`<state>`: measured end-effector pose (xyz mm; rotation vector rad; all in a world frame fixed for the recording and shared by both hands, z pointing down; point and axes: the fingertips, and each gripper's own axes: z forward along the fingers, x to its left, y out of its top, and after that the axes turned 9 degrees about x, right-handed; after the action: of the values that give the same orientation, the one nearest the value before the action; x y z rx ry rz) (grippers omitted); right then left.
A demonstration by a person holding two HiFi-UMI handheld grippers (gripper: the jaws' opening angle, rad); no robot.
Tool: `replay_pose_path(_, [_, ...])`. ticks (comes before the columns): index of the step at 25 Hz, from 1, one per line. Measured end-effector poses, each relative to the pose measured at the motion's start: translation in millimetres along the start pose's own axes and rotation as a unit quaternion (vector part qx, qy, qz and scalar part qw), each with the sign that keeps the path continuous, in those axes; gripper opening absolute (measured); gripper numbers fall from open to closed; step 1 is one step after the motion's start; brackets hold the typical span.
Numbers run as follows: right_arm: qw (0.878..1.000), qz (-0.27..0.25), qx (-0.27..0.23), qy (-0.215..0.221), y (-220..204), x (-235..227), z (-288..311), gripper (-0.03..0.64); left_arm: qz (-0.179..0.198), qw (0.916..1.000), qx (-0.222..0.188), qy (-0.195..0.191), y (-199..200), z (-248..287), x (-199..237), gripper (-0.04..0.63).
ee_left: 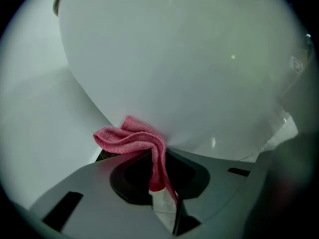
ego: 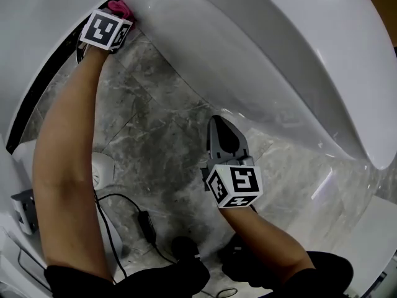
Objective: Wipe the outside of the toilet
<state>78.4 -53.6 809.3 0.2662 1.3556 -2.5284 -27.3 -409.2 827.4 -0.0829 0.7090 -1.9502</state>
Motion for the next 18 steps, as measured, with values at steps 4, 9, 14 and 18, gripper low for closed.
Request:
replay_pose_path(4, [1.0,-0.007,-0.001,-0.01,-5,-4,-6,0.038,0.01,0.9986,-0.051,-0.013,-2,-13,-23,0.069])
replay_pose_path(9, [1.0,-0.011,0.002,-0.014,-1,-13,-12,0.038,0.054,0.9953,-0.075,-0.028,-9,-24,-87,0.069])
replay_pose_path(14, [0.999,0.016,0.014,-0.036,-17,-30,-18,0.038,0.072,0.9913,-0.076,-0.079,-14,-34,-157,0.069])
replay_pose_path(18, [0.996,0.06,0.033,-0.053,-35,-45,-19,0.038,0.089,0.9872,-0.075,-0.109,-16,-49,-206,0.069])
